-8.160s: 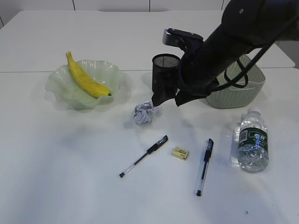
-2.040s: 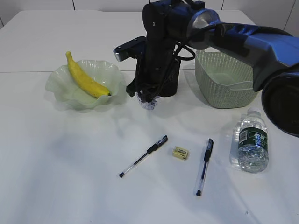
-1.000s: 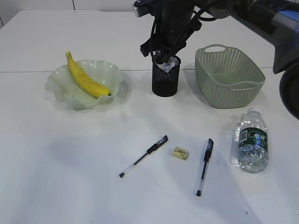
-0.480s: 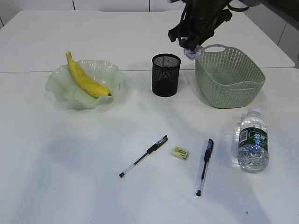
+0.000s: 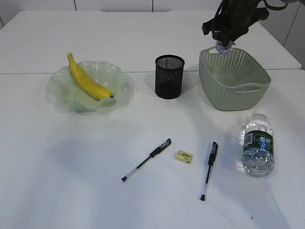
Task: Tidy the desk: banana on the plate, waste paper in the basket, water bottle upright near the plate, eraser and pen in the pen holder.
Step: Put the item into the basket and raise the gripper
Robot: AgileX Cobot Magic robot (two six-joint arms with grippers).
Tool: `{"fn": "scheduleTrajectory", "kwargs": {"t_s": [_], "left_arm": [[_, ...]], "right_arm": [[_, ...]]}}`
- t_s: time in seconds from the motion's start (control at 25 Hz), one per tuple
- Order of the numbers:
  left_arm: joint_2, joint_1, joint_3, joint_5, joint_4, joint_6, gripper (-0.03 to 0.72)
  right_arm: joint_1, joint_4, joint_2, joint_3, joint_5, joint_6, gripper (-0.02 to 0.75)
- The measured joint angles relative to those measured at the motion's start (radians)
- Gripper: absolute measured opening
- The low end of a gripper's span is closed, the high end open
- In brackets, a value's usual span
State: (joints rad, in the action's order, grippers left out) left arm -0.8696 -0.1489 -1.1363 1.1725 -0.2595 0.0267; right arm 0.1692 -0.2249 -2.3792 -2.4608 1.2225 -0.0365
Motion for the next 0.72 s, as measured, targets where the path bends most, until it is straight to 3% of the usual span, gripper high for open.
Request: {"fn": "scheduleTrajectory", "kwargs": {"t_s": [0.28, 0.72], "left_arm": [[0.0, 0.0, 0.0, 0.014, 0.0, 0.0, 0.276], [0.0, 0.0, 0.0, 0.067, 0.0, 0.0, 0.276]], "right_arm": [[-0.044, -0.002, 0.0, 0.0, -0.016, -0.021, 0.043], [-0.046, -0.004, -0.048, 0.0, -0.029, -0.032, 0.042]]}}
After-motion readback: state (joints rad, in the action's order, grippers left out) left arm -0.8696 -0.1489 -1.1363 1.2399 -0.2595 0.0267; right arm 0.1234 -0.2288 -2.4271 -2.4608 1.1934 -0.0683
